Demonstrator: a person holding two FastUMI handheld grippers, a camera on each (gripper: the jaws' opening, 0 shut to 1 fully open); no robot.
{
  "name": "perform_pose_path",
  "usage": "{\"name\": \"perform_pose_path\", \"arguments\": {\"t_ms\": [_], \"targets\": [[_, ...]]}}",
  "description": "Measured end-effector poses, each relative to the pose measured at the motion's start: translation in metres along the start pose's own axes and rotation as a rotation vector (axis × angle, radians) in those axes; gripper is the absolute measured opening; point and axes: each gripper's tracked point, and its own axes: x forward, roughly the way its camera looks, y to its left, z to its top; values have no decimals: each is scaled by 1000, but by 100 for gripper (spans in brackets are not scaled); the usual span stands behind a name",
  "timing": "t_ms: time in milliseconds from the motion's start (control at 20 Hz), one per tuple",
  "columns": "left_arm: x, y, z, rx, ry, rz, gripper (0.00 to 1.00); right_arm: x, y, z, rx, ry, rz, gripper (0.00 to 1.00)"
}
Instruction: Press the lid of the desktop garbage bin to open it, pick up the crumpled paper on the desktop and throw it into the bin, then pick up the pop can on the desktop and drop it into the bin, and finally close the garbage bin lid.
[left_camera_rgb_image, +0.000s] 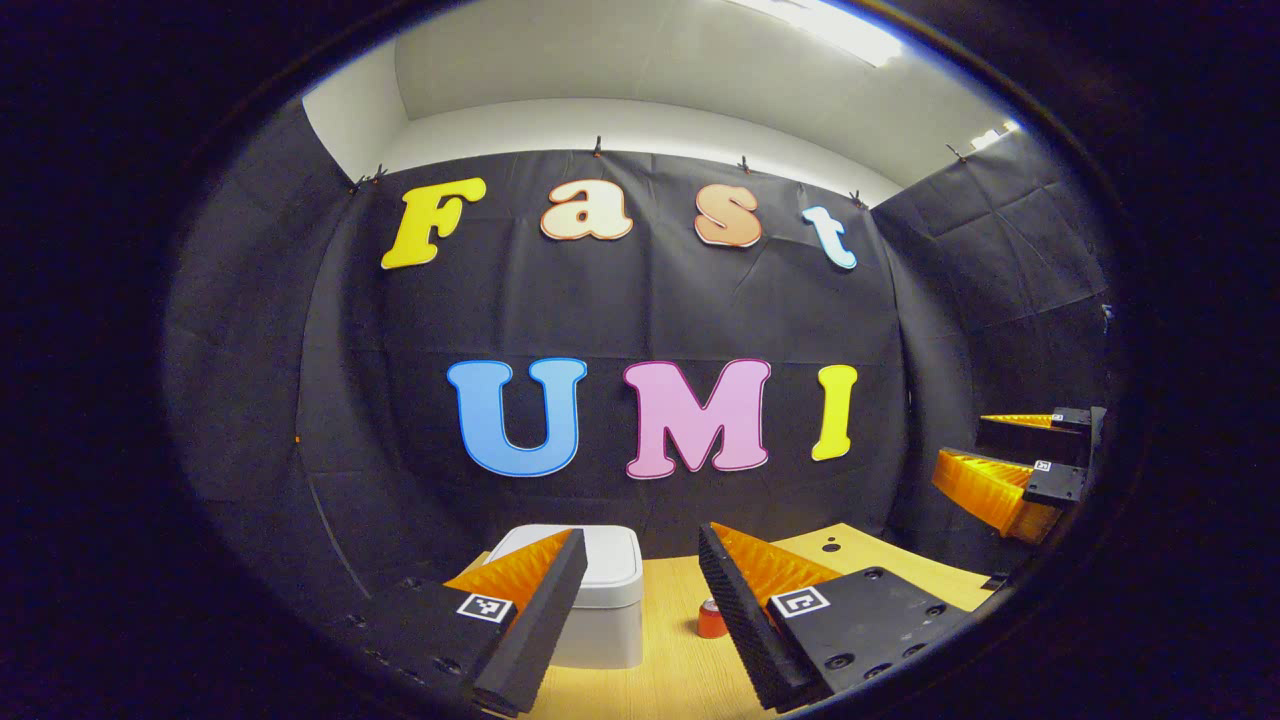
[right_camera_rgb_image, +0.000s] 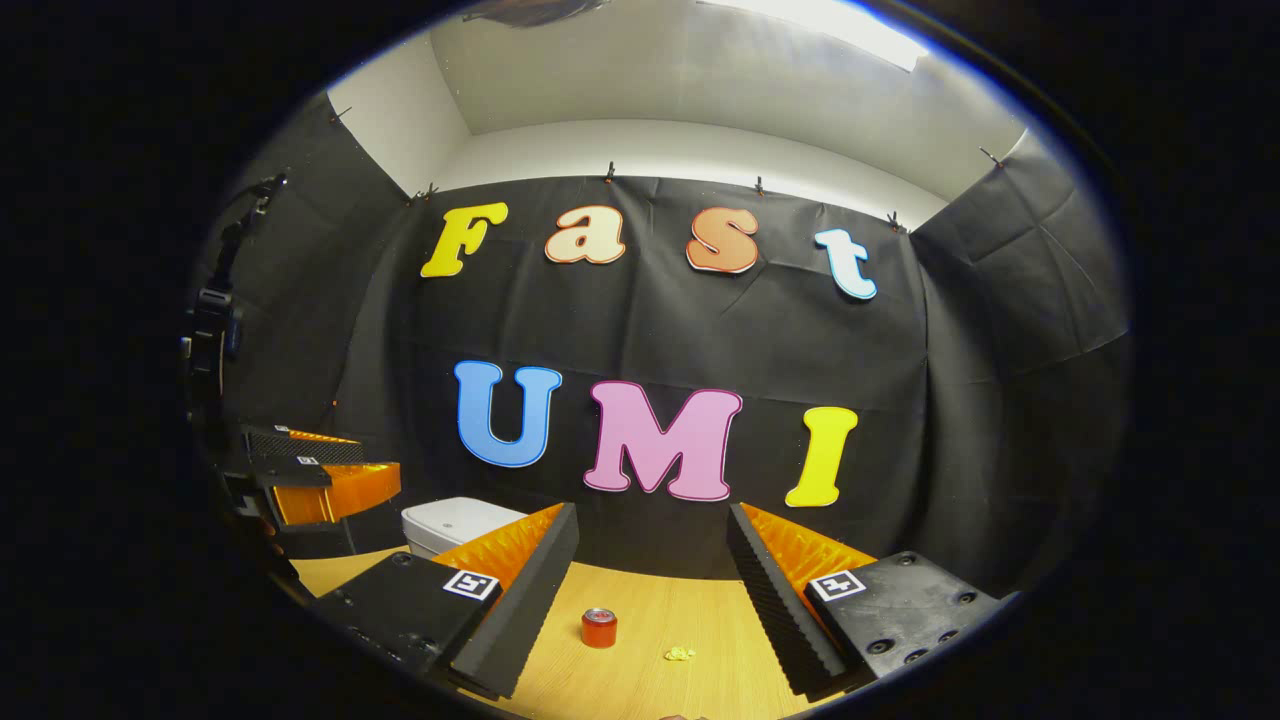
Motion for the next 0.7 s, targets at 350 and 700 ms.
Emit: {"name": "perform_pose_path", "arguments": {"t_ms": [350, 700], "targets": [[44, 21, -15, 32, 31, 39, 54, 34, -20, -21, -6, 15, 3, 96], [92, 53, -52, 53, 90, 126, 16, 80, -31, -56, 3, 45, 41, 96]]}}
